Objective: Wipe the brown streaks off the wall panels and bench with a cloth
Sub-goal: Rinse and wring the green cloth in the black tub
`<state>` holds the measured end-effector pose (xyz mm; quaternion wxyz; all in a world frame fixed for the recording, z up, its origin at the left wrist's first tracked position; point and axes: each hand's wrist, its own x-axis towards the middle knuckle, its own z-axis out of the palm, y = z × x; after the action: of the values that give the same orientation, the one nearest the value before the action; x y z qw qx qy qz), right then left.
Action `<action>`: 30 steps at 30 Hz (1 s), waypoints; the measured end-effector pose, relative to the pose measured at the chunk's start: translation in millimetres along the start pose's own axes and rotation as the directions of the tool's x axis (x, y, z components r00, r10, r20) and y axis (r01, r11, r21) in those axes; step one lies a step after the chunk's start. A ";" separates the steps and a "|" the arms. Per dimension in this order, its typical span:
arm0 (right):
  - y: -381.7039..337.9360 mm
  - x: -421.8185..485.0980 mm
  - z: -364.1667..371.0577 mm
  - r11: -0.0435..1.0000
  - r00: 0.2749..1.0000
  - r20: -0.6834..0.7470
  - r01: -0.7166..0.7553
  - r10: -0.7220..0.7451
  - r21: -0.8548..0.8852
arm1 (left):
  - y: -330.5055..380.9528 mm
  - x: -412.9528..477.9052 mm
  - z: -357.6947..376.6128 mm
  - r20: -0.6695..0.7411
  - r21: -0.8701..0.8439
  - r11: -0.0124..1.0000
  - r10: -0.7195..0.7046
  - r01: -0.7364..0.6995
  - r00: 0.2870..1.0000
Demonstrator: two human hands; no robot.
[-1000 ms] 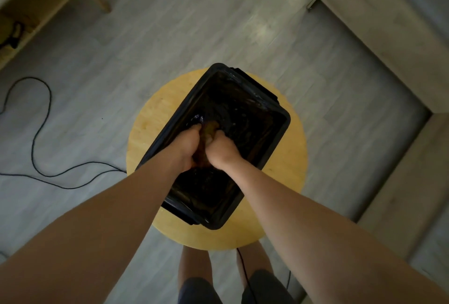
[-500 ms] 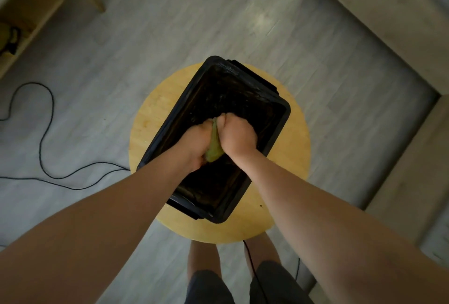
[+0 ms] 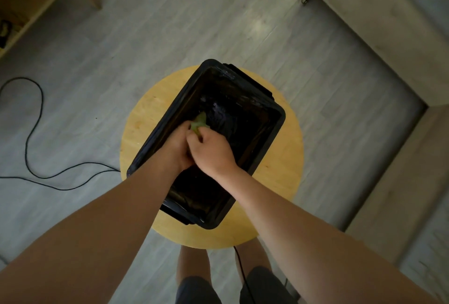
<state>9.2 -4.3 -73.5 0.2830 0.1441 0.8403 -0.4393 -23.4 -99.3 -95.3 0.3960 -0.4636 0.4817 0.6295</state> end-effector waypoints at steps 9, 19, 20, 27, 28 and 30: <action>0.8 14.0 -13.6 0.868 0.948 -0.098 0.231 -0.302 -0.440 | 5.5 -22.7 10.9 0.041 -0.044 0.999 0.030 -0.029 0.999; 34.6 59.4 -7.9 0.882 0.936 -0.182 -0.346 0.302 -0.319 | -6.5 -25.3 -1.8 -0.005 -0.012 1.000 -0.026 0.025 1.000; 32.3 56.1 -0.6 0.889 0.916 -0.080 -0.400 0.393 -0.220 | -5.3 -21.2 -2.1 -0.009 -0.038 0.998 -0.043 0.043 0.999; -8.5 -0.1 7.5 0.996 0.996 -0.002 -0.090 0.090 -0.013 | 0.7 -13.9 0.4 0.023 -0.156 0.985 -0.064 0.067 0.998; -12.4 -11.2 6.4 0.999 1.000 -0.030 -0.008 0.007 -0.054 | 2.9 -14.2 0.9 0.009 -0.152 0.987 -0.050 0.051 0.999; -13.0 -23.8 7.1 0.995 0.996 -0.043 0.076 -0.079 -0.071 | 7.2 -16.6 3.7 -0.014 -0.128 0.992 -0.024 0.022 1.000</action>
<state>24.3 -17.4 -53.9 0.2513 0.1115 0.8663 -0.4170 -26.7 -98.2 -77.2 0.3688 -0.4984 0.4381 0.6509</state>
